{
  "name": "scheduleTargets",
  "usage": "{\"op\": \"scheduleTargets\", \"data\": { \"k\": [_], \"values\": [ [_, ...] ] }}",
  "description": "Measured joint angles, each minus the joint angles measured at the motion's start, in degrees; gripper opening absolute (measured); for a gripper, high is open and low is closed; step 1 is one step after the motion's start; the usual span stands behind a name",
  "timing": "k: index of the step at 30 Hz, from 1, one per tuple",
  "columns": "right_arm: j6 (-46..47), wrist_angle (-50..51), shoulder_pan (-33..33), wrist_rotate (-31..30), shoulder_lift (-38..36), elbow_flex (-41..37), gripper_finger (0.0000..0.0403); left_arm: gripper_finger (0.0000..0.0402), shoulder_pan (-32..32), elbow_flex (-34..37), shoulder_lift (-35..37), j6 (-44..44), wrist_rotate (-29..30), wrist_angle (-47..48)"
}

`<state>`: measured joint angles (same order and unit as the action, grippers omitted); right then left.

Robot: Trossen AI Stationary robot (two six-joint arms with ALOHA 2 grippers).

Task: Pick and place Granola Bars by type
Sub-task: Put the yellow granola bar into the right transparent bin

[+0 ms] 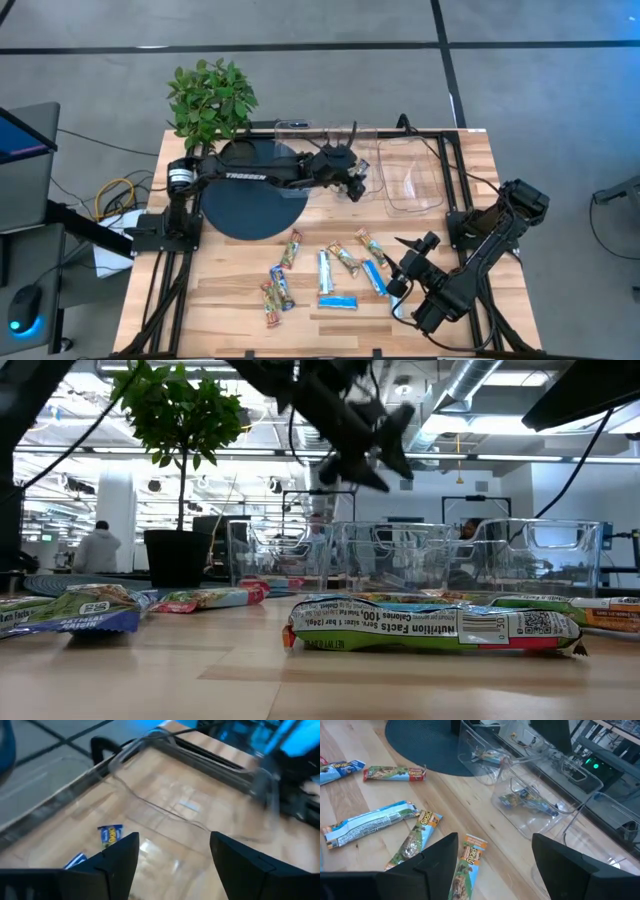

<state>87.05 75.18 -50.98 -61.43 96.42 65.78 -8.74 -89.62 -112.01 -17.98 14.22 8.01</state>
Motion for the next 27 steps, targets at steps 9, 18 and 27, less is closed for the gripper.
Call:
{"op": "scheduleTargets", "data": {
  "k": [9, 18, 27],
  "values": [
    [-0.52, 0.03, 0.0, -0.04, 0.0, 0.0, 0.0249, 0.0239, 11.15, -0.04, 9.93, 8.49, 8.02, 18.95],
    [-4.95, -1.52, 0.11, -0.25, 0.0, 0.0, 0.0249, 0.0238, 24.54, 0.11, 11.74, 2.8, 13.88, 40.99],
    [-6.59, -2.57, 1.63, -1.77, 0.0, 0.0, 0.0249, 0.0238, 33.13, 8.94, 11.68, -4.12, 17.09, 43.33]
  ]
}}
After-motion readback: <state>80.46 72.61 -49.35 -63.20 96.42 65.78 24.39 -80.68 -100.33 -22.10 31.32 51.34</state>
